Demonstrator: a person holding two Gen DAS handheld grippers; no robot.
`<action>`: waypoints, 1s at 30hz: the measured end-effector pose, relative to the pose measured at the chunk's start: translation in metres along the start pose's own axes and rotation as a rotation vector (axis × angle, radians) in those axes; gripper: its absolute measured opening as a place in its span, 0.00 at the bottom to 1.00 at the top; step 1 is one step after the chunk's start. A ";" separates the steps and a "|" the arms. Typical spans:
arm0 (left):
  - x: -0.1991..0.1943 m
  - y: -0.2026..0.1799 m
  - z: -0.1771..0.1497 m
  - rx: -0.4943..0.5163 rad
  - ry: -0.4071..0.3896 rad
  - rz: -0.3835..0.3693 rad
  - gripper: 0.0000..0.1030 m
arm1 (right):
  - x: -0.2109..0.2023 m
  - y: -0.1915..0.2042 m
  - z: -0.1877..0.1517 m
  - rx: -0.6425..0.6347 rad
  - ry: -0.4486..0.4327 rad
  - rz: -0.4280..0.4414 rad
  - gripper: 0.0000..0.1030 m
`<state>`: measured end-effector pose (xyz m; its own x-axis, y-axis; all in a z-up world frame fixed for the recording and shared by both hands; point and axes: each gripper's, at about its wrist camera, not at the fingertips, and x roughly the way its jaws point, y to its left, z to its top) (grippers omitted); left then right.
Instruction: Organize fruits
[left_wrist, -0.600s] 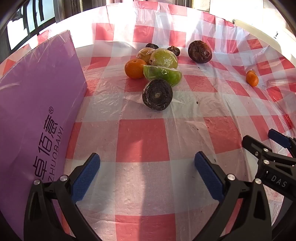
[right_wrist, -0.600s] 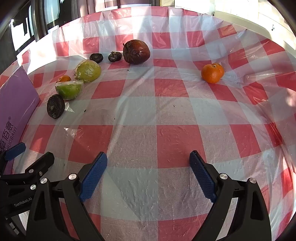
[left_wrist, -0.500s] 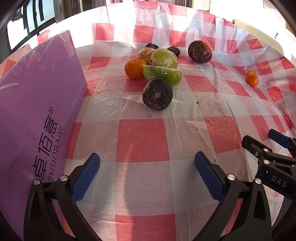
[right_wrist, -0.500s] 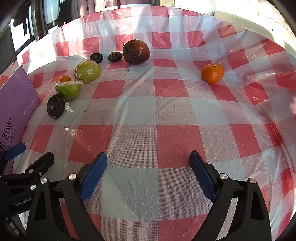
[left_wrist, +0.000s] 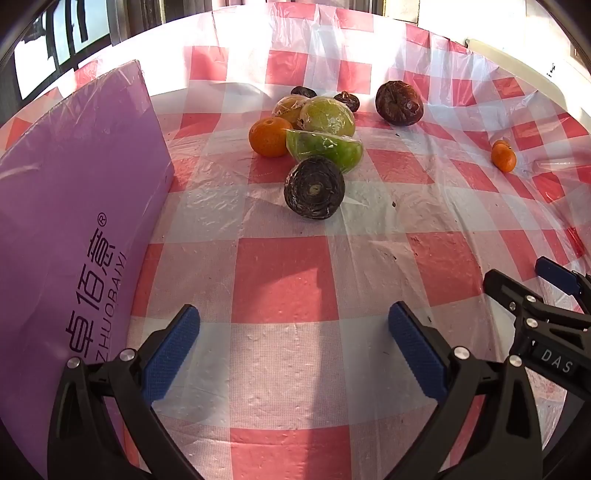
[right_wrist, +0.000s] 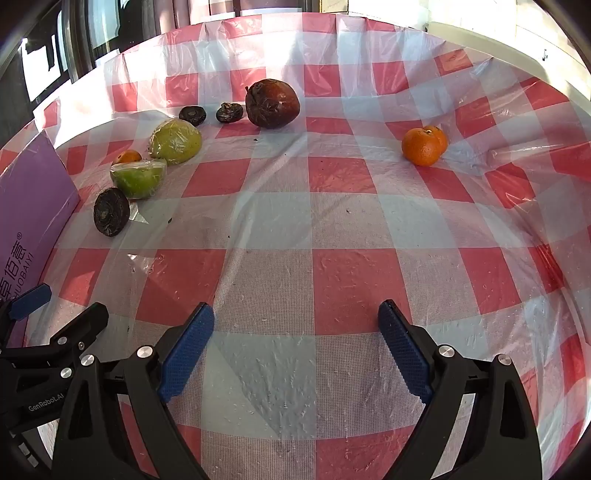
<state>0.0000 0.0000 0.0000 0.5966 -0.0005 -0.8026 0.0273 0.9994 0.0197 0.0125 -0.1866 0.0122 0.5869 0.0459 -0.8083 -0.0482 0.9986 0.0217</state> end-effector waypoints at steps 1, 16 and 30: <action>0.000 0.000 0.000 0.000 0.000 0.000 0.99 | 0.000 0.000 0.000 0.000 0.000 0.000 0.85; 0.000 0.000 0.000 0.000 0.000 0.000 0.99 | 0.000 0.000 0.000 0.001 -0.001 0.001 0.85; 0.013 -0.004 0.023 -0.001 0.052 0.019 0.99 | 0.000 0.001 0.000 0.001 -0.003 0.002 0.85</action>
<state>0.0263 -0.0051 0.0033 0.5546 0.0205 -0.8318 0.0153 0.9993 0.0348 0.0125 -0.1858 0.0120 0.5892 0.0475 -0.8066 -0.0483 0.9986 0.0235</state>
